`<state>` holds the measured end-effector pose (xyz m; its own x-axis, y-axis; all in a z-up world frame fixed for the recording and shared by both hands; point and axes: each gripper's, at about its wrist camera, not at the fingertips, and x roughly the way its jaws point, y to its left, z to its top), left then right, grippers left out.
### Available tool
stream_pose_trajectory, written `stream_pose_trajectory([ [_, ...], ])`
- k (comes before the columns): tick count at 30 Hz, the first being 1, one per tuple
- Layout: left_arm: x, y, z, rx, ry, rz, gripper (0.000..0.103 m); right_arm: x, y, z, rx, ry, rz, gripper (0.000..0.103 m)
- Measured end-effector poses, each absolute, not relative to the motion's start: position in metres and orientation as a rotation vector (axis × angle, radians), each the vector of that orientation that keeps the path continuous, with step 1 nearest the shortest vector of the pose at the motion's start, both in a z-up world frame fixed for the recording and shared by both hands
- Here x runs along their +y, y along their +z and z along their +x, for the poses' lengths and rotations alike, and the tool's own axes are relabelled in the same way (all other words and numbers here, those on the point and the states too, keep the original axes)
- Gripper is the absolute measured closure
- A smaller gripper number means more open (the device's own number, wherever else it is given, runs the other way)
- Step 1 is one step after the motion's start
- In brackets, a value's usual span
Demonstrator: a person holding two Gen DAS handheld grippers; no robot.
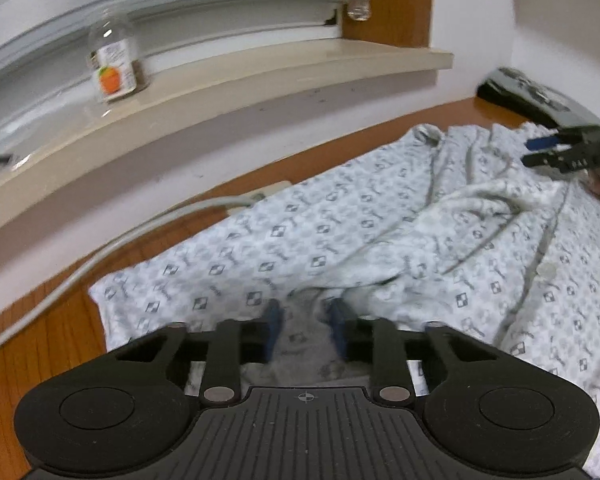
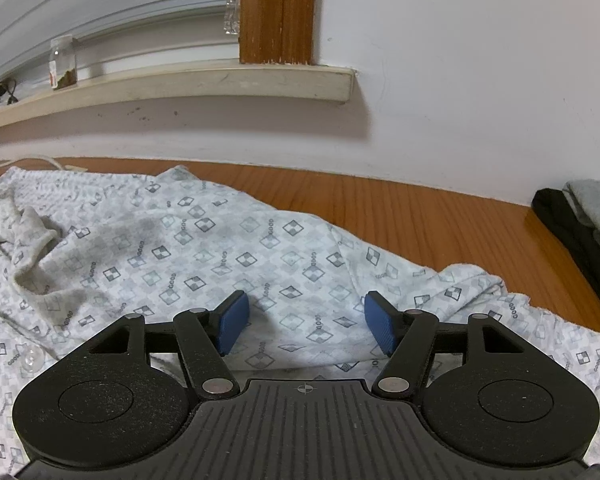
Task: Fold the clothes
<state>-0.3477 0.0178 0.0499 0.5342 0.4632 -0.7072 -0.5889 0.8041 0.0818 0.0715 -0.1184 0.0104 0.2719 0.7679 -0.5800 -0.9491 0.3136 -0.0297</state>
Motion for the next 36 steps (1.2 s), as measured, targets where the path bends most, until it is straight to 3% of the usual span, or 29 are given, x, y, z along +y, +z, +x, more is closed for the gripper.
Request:
stream_pose_trajectory([
  [6,-0.005,0.095,-0.335,0.632,0.975,0.169,0.103,-0.118,0.011,0.071,0.52,1.196,-0.411,0.038],
  [13,-0.026,0.106,-0.345,0.662,0.887,0.164,0.103,-0.118,0.011,0.071,0.52,1.195,-0.411,0.037],
  [17,-0.019,0.089,-0.354,0.679,0.857,0.059,0.083,-0.118,0.01,0.071,0.521,1.195,-0.409,0.037],
  [22,-0.001,0.065,-0.364,0.642,0.851,-0.094,0.069,-0.119,0.01,0.072,0.515,1.2,-0.409,0.037],
  [25,0.001,0.051,-0.368,0.629,0.838,-0.142,0.064,-0.118,0.015,0.07,0.529,1.223,-0.378,0.039],
  [28,0.003,0.043,-0.369,0.634,0.833,-0.167,0.061,-0.103,0.031,0.052,0.521,1.296,-0.369,0.057],
  [36,0.009,0.024,-0.372,0.645,0.834,-0.231,0.044,0.002,0.059,-0.048,0.531,1.574,-0.391,0.057],
])
